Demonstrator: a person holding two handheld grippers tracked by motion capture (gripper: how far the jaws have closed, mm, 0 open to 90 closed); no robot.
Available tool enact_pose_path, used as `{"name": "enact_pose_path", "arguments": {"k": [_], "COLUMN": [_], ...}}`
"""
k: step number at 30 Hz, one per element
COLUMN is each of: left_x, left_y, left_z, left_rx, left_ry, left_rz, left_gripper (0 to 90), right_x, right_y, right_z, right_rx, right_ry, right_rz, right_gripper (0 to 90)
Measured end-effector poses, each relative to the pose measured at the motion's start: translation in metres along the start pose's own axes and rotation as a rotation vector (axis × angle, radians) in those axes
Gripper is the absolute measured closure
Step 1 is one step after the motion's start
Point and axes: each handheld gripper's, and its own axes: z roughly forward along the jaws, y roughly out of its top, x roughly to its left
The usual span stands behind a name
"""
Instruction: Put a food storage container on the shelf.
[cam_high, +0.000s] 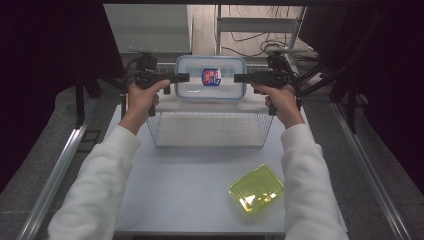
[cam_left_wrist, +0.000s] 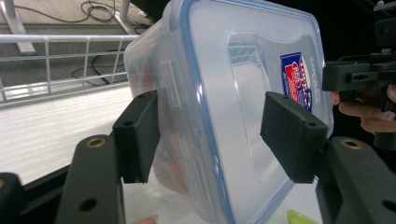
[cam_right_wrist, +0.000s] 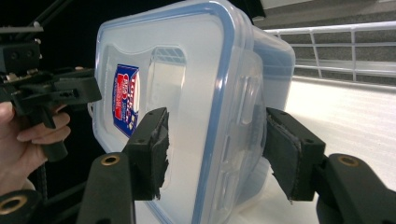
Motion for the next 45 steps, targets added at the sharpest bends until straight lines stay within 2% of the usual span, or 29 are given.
{"name": "enact_pose_path", "arguments": {"k": [4,6,8,9,10,11,13,14,15,16,17,18,22,26,27,28,29,30,32,33,34,35,36,39,40,42,45], "left_x": [0.002,0.004,0.005,0.007,0.009,0.010,0.009,0.006,0.006,0.005,0.004,0.003,-0.001,-0.005,-0.005,-0.006,-0.007,-0.008,-0.011,-0.012,-0.015,-0.015,-0.018,-0.020,-0.021,-0.023,-0.024], "left_y": [0.001,0.001,0.000,0.000,-0.001,-0.001,-0.001,-0.002,-0.002,-0.002,-0.002,-0.003,-0.006,-0.016,-0.019,-0.021,-0.024,-0.026,-0.031,-0.033,-0.037,-0.037,-0.041,-0.045,-0.047,-0.051,-0.054], "left_z": [0.005,0.007,0.011,0.011,0.011,0.011,0.010,0.008,0.008,0.006,0.004,0.000,-0.006,-0.016,-0.018,-0.020,-0.022,-0.024,-0.027,-0.029,-0.032,-0.032,-0.034,-0.036,-0.037,-0.037,-0.037], "left_rx": [-0.007,0.006,0.011,0.008,0.006,0.008,0.009,0.004,0.004,-0.002,-0.011,-0.020,-0.030,-0.053,-0.057,-0.059,-0.060,-0.058,-0.058,-0.057,-0.056,-0.056,-0.059,-0.060,-0.057,-0.049,-0.044], "left_ry": [0.018,0.029,0.039,0.046,0.032,0.027,0.034,0.065,0.065,0.073,0.064,0.060,0.070,0.039,0.030,0.020,0.017,0.020,0.016,0.010,0.004,0.004,-0.013,-0.023,-0.027,-0.024,-0.034], "left_rz": [-0.018,-0.016,-0.023,-0.027,-0.035,-0.039,-0.027,-0.008,-0.008,0.007,0.009,0.028,0.053,0.064,0.064,0.063,0.066,0.075,0.087,0.091,0.104,0.104,0.110,0.113,0.120,0.129,0.131], "left_gripper": [35.5,37.2,34.6,32.5,32.4,32.4,33.3,31.9,30.1,29.2,29.2,27.6,23.7,21.9,21.6,20.9,20.6,20.6,20.5,20.4,20.1,19.9,19.9,19.8,19.7,19.4,19.5], "right_x": [-0.001,0.000,0.000,0.001,0.002,0.002,0.003,0.005,0.005,0.006,0.006,0.007,0.011,0.019,0.021,0.026,0.029,0.029,0.037,0.040,0.046,0.046,0.051,0.054,0.054,0.055,0.054], "right_y": [0.001,0.001,0.001,0.001,0.001,0.001,0.001,0.000,0.000,0.000,0.000,-0.002,-0.008,-0.021,-0.025,-0.036,-0.041,-0.041,-0.052,-0.058,-0.068,-0.068,-0.076,-0.082,-0.086,-0.087,-0.091], "right_z": [0.004,0.007,0.011,0.012,0.012,0.012,0.014,0.015,0.015,0.011,0.011,0.002,-0.009,-0.023,-0.027,-0.031,-0.032,-0.032,-0.034,-0.035,-0.034,-0.034,-0.031,-0.026,-0.019,-0.016,0.000], "right_rx": [-0.002,0.007,0.024,0.022,0.004,0.004,0.002,-0.009,-0.009,-0.035,-0.035,-0.086,-0.110,-0.155,-0.172,-0.189,-0.187,-0.187,-0.186,-0.184,-0.168,-0.168,-0.150,-0.130,-0.109,-0.100,-0.087], "right_ry": [-0.018,-0.049,-0.070,-0.091,-0.133,-0.133,-0.138,-0.154,-0.154,-0.177,-0.177,-0.147,-0.130,-0.119,-0.118,-0.120,-0.134,-0.134,-0.159,-0.176,-0.188,-0.188,-0.191,-0.179,-0.164,-0.163,-0.155], "right_rz": [0.018,0.035,0.060,0.057,0.050,0.050,0.058,0.047,0.047,0.034,0.034,0.029,-0.003,-0.028,-0.037,-0.062,-0.080,-0.080,-0.103,-0.122,-0.163,-0.163,-0.206,-0.232,-0.245,-0.250,-0.252], "right_gripper": [38.9,34.5,30.2,30.5,32.2,32.2,29.6,28.1,28.1,27.1,27.1,27.5,29.5,37.6,42.3,51.7,57.2,57.2,68.2,73.6,82.0,82.0,88.3,89.3,89.4,89.4,89.4]}}
